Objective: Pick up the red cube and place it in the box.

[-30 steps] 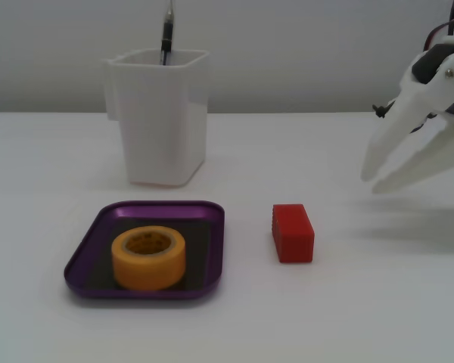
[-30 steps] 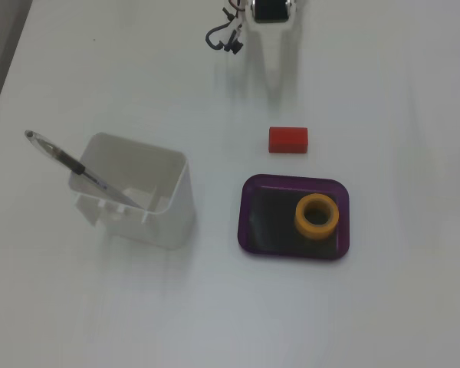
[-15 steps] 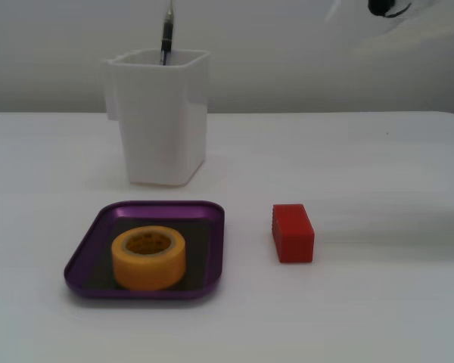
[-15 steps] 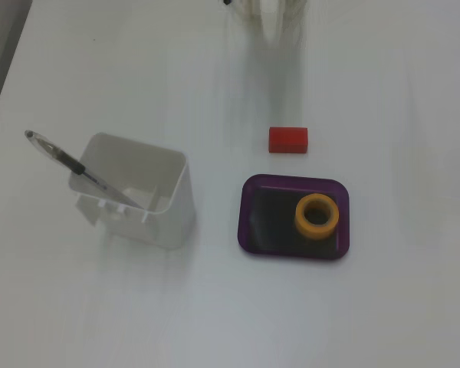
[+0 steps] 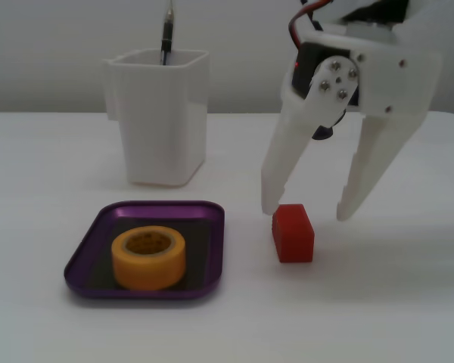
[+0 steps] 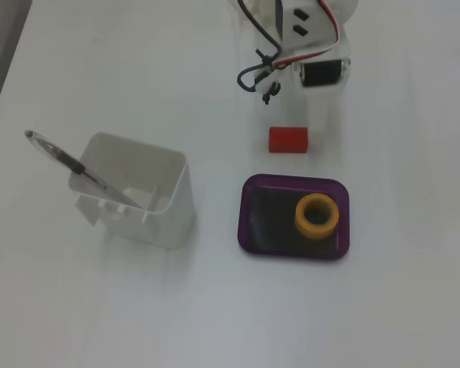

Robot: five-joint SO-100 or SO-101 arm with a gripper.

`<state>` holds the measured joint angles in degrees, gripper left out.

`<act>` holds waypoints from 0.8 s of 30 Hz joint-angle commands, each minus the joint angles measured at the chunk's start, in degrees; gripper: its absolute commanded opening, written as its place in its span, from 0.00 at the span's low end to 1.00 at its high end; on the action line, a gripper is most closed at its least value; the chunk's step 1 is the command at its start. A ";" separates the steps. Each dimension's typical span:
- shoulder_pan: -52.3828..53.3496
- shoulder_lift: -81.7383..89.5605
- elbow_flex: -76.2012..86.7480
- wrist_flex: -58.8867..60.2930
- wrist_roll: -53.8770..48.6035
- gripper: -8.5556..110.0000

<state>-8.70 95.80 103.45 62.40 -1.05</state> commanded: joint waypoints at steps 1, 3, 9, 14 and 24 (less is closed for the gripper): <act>3.16 -2.02 -2.20 -2.29 -0.70 0.25; 5.54 -3.08 -1.76 -4.22 -2.46 0.25; 8.61 -4.22 -1.67 -5.10 -3.25 0.25; 7.91 -4.31 -0.09 -5.01 -3.25 0.25; 5.54 -4.39 9.05 -14.59 -3.34 0.24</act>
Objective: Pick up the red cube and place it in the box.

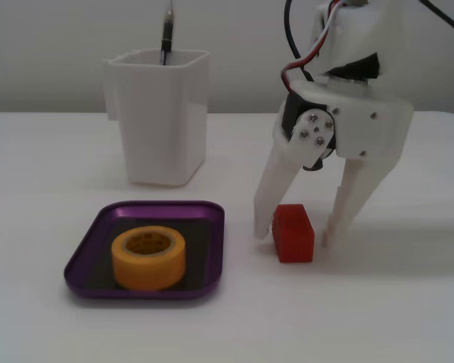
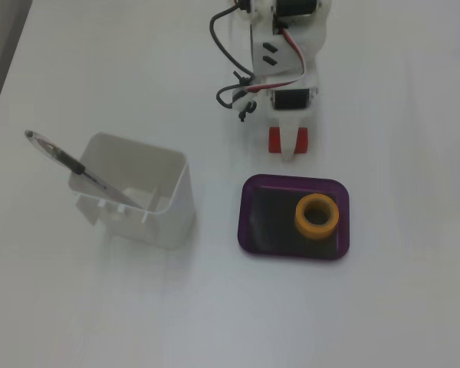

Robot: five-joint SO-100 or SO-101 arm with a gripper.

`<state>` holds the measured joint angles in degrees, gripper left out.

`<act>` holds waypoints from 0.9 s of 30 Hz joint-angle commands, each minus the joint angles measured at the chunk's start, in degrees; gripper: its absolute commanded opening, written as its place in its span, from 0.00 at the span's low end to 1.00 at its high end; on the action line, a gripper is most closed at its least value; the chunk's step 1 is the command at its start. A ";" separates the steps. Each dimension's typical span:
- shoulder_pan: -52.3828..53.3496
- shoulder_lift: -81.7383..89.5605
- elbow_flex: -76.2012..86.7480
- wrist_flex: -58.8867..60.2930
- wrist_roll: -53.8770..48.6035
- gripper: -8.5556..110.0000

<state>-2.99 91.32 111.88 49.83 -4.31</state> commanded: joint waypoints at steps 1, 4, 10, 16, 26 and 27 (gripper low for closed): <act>-0.26 0.09 0.53 -2.37 -0.09 0.22; -0.26 0.09 -0.18 -2.64 -0.09 0.12; -0.53 1.93 -3.96 -1.67 0.00 0.07; 0.18 5.27 -18.02 1.58 0.62 0.07; 0.53 -3.87 -30.85 0.62 0.35 0.07; 0.53 -5.80 -32.17 0.62 0.53 0.07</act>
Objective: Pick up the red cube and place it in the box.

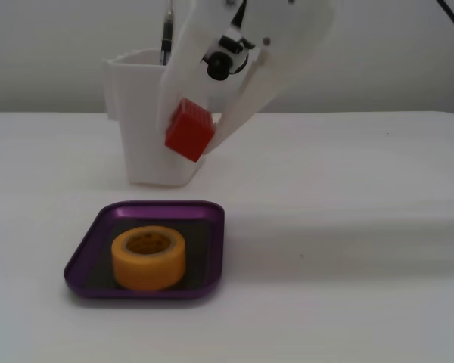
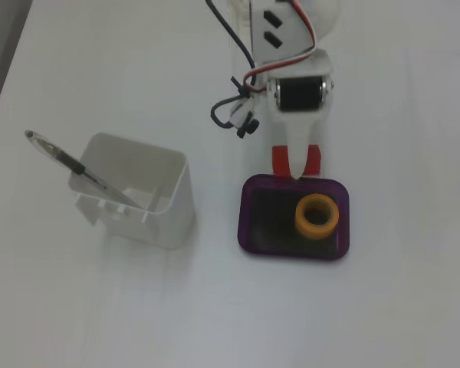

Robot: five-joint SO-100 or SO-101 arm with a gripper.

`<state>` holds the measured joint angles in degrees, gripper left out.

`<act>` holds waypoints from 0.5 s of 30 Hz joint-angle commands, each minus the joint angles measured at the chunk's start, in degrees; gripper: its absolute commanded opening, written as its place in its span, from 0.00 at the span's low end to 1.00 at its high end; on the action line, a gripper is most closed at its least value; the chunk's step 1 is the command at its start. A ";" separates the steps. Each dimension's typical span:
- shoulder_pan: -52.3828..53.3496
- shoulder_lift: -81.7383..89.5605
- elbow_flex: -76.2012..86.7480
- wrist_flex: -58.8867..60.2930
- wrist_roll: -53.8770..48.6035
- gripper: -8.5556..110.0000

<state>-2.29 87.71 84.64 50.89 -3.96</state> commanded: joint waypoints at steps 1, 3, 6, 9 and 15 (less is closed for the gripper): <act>-0.18 -4.13 -6.15 -0.44 0.18 0.07; -0.18 -7.73 -8.35 -0.44 0.26 0.07; -0.09 -12.48 -11.07 -0.44 0.26 0.07; 1.93 -15.29 -13.10 -0.18 0.26 0.07; 4.83 -18.46 -14.77 0.09 -0.26 0.07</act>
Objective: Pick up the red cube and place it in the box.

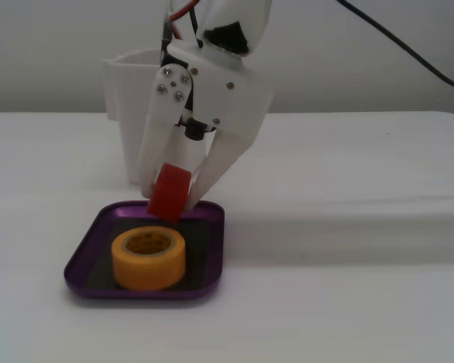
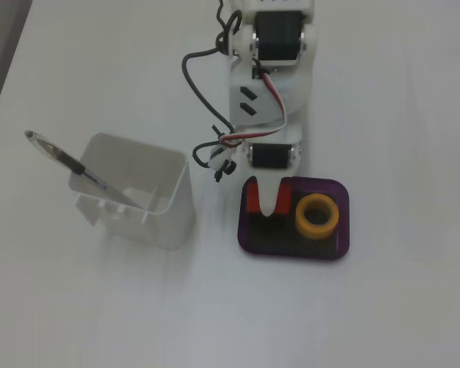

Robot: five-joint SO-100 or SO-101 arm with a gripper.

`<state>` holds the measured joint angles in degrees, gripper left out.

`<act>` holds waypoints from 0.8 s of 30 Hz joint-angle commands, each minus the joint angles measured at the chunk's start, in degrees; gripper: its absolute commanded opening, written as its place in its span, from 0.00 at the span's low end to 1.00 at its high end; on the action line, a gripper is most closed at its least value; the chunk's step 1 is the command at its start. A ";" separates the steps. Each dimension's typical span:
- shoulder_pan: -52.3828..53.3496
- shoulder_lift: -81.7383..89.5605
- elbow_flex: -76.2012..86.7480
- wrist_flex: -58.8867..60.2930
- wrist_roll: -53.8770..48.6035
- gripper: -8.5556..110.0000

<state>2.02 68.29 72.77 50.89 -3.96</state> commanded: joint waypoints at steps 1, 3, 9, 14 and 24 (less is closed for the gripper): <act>0.97 0.97 -2.90 0.09 -0.26 0.07; 1.32 0.97 -2.90 0.18 -0.26 0.07; 0.70 0.88 -2.11 -0.26 -0.26 0.07; 0.53 0.79 -2.11 0.26 -0.26 0.07; 0.44 0.88 -1.93 2.81 -0.18 0.07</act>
<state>2.46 68.12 72.77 53.26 -3.96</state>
